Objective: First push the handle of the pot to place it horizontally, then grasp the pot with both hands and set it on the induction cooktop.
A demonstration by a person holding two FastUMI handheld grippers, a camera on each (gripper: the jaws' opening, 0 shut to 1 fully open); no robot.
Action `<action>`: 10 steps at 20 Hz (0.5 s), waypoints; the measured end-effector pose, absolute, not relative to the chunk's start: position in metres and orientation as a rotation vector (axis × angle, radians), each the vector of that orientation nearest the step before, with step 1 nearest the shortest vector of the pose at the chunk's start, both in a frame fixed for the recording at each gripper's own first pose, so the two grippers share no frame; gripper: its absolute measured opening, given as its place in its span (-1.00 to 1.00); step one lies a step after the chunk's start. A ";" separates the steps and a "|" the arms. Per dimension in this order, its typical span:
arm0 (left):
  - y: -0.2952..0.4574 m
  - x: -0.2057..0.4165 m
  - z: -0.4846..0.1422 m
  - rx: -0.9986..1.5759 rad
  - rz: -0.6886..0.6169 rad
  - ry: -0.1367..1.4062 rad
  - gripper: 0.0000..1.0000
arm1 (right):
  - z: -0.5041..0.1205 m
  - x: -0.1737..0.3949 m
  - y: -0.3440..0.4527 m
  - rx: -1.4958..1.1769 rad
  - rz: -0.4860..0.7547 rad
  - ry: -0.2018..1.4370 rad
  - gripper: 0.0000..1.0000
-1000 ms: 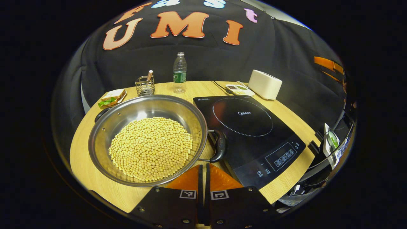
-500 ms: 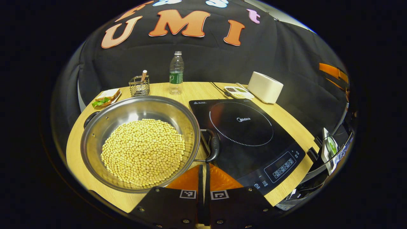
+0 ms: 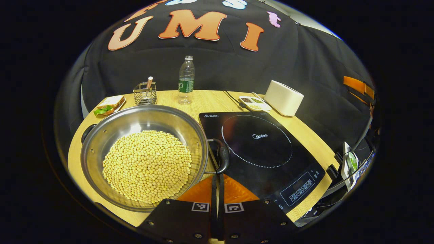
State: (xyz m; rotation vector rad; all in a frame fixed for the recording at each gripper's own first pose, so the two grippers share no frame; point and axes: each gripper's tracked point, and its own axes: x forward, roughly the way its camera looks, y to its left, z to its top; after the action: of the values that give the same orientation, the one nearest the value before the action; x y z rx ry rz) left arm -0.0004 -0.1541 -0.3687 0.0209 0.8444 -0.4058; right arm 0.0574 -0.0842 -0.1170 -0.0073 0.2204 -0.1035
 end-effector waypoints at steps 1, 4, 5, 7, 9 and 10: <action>-0.156 0.002 -0.369 0.019 -0.405 0.843 -0.97 | -0.120 0.058 -0.084 -0.009 -0.104 0.225 0.90; -0.158 0.008 -0.370 0.005 -0.403 0.842 -0.96 | -0.124 0.062 -0.084 -0.007 -0.105 0.234 0.91; -0.159 0.010 -0.370 0.000 -0.403 0.842 -0.97 | -0.125 0.064 -0.085 -0.006 -0.106 0.235 0.91; -0.162 0.015 -0.370 -0.009 -0.402 0.840 -0.96 | -0.127 0.066 -0.086 -0.006 -0.111 0.236 0.91; -0.163 0.017 -0.371 0.000 -0.404 0.835 -0.96 | -0.129 0.069 -0.088 -0.008 -0.118 0.238 0.91; -0.164 0.019 -0.372 0.006 -0.404 0.832 -0.96 | -0.131 0.070 -0.088 -0.008 -0.120 0.239 0.91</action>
State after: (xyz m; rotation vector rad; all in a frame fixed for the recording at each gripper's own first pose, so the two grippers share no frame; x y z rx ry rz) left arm 0.0188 -0.1636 -0.3717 0.0057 0.8321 -0.4042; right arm 0.0699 -0.0881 -0.1306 -0.0079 0.2395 -0.1196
